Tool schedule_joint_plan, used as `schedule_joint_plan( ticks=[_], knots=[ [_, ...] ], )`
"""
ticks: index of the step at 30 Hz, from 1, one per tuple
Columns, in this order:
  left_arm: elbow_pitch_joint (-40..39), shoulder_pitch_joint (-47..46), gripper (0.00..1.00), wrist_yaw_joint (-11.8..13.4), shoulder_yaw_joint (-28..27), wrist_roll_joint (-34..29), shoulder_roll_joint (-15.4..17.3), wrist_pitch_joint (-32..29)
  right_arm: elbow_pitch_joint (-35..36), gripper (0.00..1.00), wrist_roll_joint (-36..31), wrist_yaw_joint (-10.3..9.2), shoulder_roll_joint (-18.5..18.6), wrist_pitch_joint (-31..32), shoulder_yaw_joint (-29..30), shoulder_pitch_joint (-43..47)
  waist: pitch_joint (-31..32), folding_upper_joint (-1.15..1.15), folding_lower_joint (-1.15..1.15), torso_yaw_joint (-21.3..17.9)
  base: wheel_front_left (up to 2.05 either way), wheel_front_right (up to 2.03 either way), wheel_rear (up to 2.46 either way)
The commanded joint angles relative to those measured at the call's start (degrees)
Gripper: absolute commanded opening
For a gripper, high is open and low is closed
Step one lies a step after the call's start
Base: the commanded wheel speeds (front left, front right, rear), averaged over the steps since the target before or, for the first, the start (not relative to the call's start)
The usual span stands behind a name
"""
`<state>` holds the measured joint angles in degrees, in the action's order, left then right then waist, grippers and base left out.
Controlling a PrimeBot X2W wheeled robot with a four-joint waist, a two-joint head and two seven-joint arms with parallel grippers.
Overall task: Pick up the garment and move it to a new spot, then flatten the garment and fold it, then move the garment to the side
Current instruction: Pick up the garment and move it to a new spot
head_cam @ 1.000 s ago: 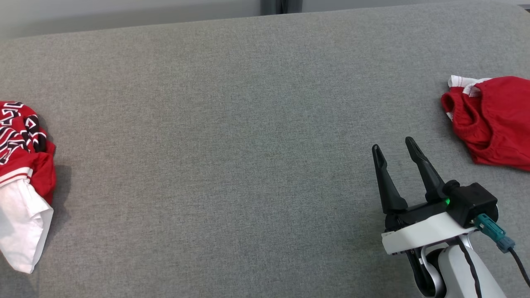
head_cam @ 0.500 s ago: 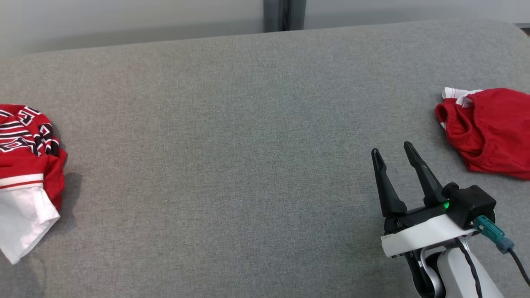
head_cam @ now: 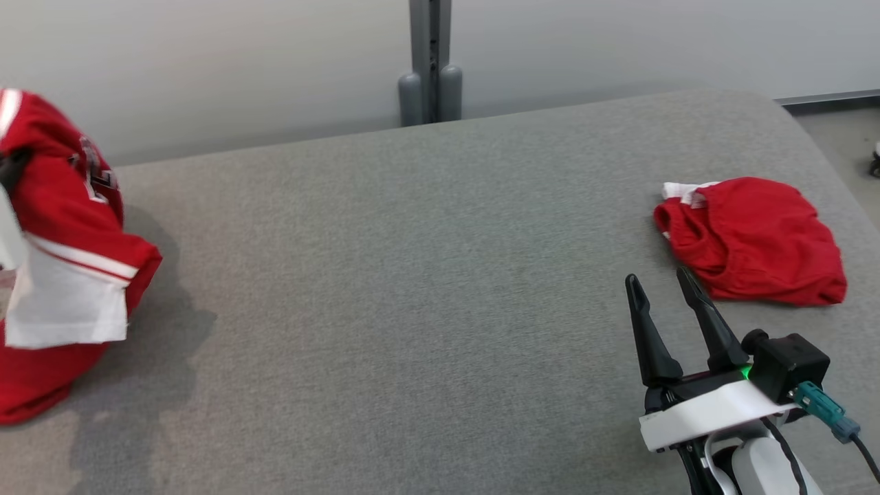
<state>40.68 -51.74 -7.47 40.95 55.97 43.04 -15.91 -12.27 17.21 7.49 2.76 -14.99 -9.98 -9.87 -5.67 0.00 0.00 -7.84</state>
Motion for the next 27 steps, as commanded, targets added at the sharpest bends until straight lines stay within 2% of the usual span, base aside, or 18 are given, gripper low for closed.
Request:
schedule_joint_plan(
  ticks=[1,8,17,21,27],
  knots=[
    [-0.96,-1.09,0.0,-0.05,0.18,0.03,-0.41,0.11,-0.09,1.0,0.07,0.01,0.28,-0.28,0.19,0.71,1.53,0.0,0.0,-1.57,0.0,0.0,0.0],
    [-9.96,-2.94,0.0,0.33,1.87,0.58,-4.42,-0.7,-0.1,1.0,-0.04,0.01,0.28,-0.28,1.33,2.15,4.34,0.0,0.0,-4.92,0.0,0.0,0.0],
    [-23.41,-5.7,0.0,4.22,-0.8,2.27,-10.36,2.98,1.15,1.0,-0.63,0.01,0.26,-0.28,3.47,2.72,4.3,0.0,0.0,-6.48,0.0,0.0,0.0],
    [-27.52,-2.8,0.0,5.66,-1.19,3.72,-10.54,2.72,1.61,1.0,-0.75,0.01,0.28,-0.29,4.42,2.86,3.35,0.0,0.0,-5.79,0.0,0.0,0.0],
    [-28.65,7.76,0.0,6.83,-1.04,7.09,-8.49,4.63,1.79,1.0,-0.34,0.01,0.29,-0.28,4.46,2.71,1.78,0.0,0.0,-4.31,0.0,0.0,0.0]
  ],
)
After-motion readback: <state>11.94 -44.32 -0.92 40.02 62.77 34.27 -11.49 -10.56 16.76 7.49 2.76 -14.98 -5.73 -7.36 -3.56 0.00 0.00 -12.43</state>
